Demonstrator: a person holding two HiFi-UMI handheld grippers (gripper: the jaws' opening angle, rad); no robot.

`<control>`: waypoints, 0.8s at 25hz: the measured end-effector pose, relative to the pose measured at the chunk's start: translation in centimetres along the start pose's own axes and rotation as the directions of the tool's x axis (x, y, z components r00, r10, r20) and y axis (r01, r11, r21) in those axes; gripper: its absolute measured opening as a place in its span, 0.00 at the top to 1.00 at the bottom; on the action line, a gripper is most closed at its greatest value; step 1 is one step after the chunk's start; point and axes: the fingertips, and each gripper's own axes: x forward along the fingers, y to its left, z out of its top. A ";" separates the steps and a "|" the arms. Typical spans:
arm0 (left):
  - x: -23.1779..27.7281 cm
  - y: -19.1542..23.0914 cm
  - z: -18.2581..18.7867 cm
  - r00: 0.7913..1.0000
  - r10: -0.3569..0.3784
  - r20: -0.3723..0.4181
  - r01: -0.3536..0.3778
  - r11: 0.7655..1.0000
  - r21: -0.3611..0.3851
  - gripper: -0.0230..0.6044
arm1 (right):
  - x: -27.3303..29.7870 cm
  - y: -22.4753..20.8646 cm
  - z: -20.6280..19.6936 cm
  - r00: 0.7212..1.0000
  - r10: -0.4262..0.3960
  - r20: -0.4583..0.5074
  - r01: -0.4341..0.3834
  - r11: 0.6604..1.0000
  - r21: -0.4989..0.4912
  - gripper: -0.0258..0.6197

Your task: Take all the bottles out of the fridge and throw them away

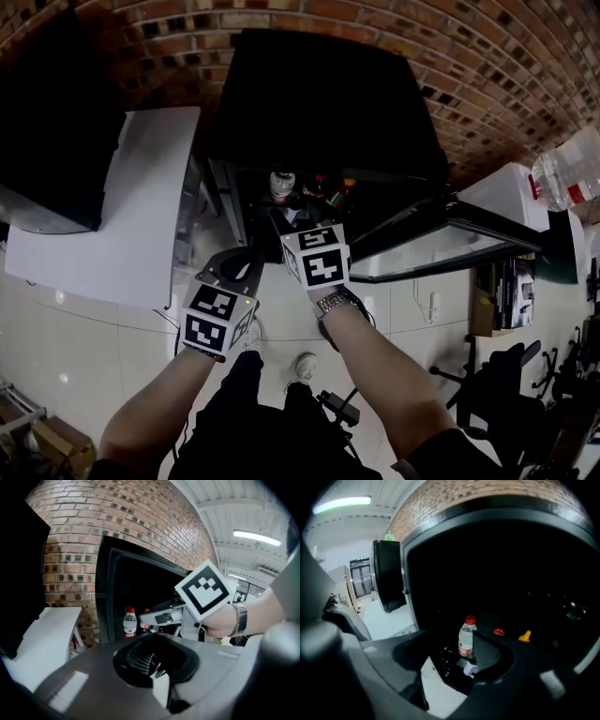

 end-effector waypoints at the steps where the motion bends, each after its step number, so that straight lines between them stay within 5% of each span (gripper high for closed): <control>1: 0.2 0.3 -0.1 1.000 -0.001 -0.003 0.001 1.000 0.001 0.96 | 0.9 -0.3 0.3 1.000 -0.007 -0.002 0.007 1.000 -0.003 0.57; 18: 1.2 4.2 -1.8 0.999 0.004 -0.045 -0.005 1.000 -0.015 0.96 | 10.8 -5.6 0.6 0.988 -0.153 -0.036 0.154 0.987 0.040 0.57; 20: 1.3 4.4 -1.9 0.999 0.006 -0.046 -0.007 1.000 -0.012 0.96 | 11.1 -5.7 0.4 0.987 -0.160 -0.030 0.161 0.986 0.036 0.63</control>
